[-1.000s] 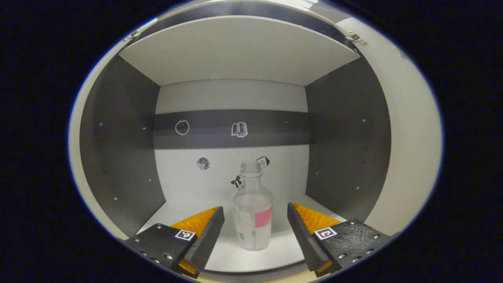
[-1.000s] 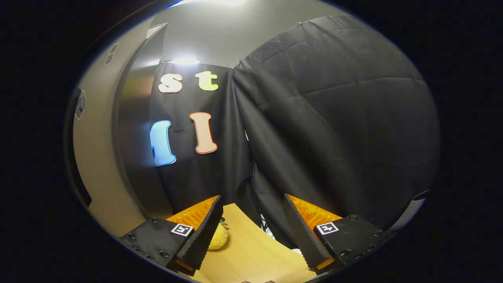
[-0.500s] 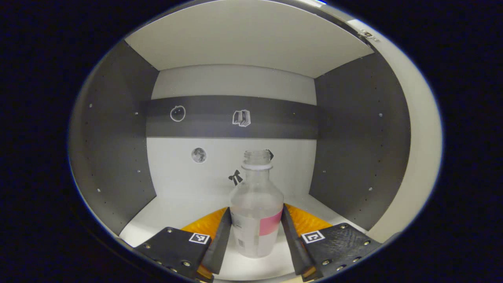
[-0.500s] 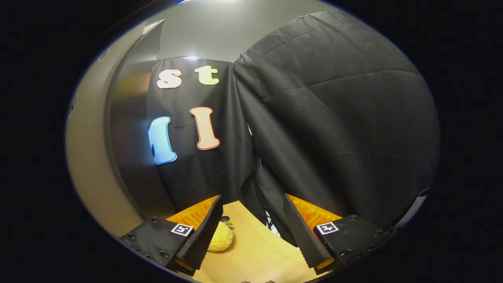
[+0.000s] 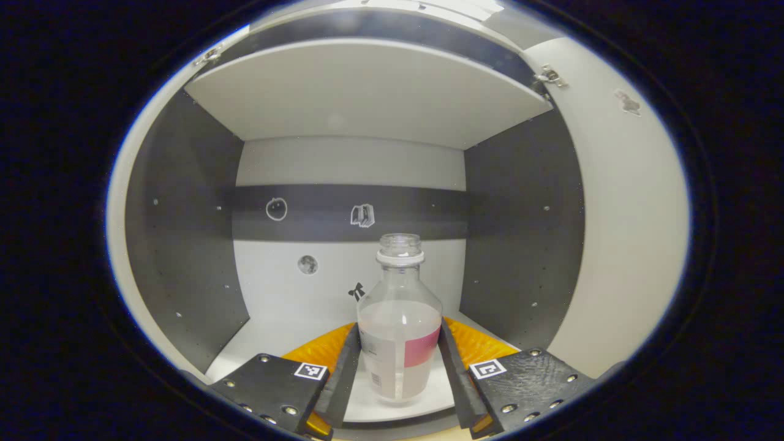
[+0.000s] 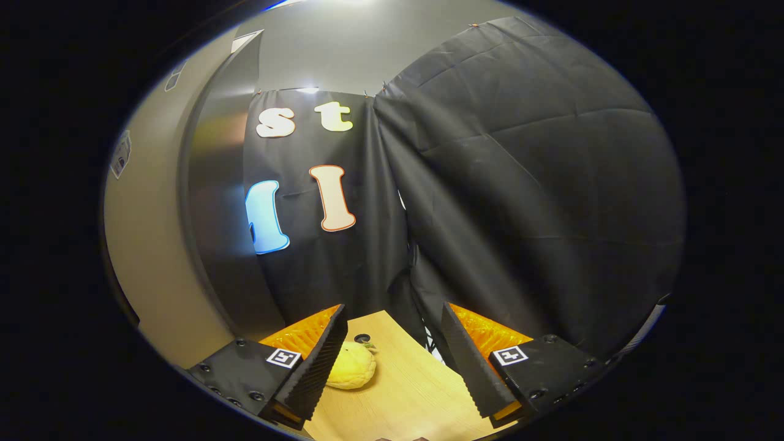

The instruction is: Grasp the bottle in the cabinet with the left hand and place it on the coaster, then close the right door with the right hand and the left door with the left hand.

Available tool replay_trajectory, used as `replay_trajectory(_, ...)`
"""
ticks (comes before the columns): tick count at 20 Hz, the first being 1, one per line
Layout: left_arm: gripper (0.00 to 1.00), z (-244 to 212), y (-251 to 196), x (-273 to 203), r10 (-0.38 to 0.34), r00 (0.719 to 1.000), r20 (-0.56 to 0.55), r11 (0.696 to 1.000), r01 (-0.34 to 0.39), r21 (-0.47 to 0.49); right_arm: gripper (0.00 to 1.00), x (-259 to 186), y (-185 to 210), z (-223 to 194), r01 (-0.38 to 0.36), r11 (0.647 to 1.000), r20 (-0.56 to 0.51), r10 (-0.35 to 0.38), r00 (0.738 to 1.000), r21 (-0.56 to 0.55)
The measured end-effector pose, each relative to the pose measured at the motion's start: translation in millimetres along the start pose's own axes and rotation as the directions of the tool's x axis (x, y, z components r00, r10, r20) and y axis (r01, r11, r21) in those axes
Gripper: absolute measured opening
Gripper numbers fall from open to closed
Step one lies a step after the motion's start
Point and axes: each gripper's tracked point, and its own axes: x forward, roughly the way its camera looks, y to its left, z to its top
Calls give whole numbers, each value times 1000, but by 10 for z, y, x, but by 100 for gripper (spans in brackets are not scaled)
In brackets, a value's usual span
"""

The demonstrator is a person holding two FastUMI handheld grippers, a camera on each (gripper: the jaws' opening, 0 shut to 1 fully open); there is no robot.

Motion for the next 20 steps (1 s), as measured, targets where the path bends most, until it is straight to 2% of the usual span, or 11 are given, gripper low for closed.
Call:
replay_trajectory(1,69,71,-28,-116,-6,1000,14,1000,5,11,92,-32,12,1,-5,1000,-2,5,1000,3)
replay_trajectory(2,77,136,-57,-245,-12,1000,28,1000,12,14,92,-73,30,0,-13,1000,1,13,1000,8)
replay_trajectory(3,77,195,-83,-374,-22,999,43,1000,21,12,98,-108,51,7,-21,1000,3,21,1000,9)
replay_trajectory(6,77,311,-104,-789,-57,995,87,998,57,0,98,-206,97,-32,-40,999,-4,40,999,-7)
replay_trajectory(10,77,282,-106,-1244,-57,993,105,998,56,16,98,-393,161,-20,-63,998,-3,63,998,-18)
replay_trajectory(11,77,225,-101,-1341,-52,993,109,999,52,9,98,-430,174,-10,-66,998,-2,66,998,-23)
replay_trajectory(12,69,120,-93,-1474,-43,993,108,999,43,3,92,-467,185,0,-69,997,-1,69,998,-24)
replay_trajectory(20,69,-963,1,-2221,40,999,18,998,-39,-56,92,-823,270,196,-90,995,28,91,995,-37)
